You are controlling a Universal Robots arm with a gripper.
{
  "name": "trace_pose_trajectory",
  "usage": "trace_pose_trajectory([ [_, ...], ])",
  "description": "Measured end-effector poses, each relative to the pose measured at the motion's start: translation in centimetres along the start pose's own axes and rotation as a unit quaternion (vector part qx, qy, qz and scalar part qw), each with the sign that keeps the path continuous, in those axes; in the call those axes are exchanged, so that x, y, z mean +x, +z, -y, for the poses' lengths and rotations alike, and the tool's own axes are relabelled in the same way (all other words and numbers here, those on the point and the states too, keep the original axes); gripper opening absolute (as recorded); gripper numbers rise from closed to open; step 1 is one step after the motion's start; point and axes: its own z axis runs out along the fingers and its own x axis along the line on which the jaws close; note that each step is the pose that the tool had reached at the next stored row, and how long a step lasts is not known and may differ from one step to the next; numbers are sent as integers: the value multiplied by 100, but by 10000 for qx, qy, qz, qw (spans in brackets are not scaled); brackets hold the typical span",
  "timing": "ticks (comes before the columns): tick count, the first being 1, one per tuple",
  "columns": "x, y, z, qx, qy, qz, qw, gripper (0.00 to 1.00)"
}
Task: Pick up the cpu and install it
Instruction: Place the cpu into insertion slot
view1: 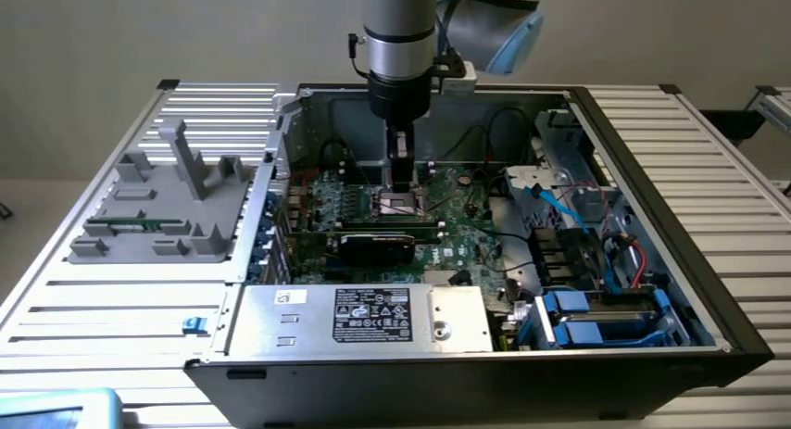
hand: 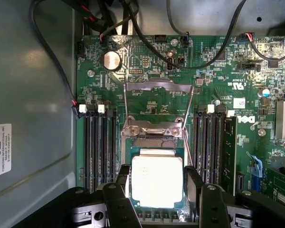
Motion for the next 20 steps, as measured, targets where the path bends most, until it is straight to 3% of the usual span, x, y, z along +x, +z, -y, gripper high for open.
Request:
trace_pose_trajectory([
  [6, -3, 106, 4, 0, 0, 0, 10000, 55],
  [11, -3, 109, 7, -7, 0, 0, 10000, 55],
  [12, -3, 112, 13, -25, -1, 0, 10000, 55],
  [15, -4, 124, 48, -130, -3, -1, 9999, 55],
  [17, -4, 133, 58, -152, -3, -1, 9999, 55],
  [20, -4, 153, 61, -157, -5, -1, 9999, 55],
])
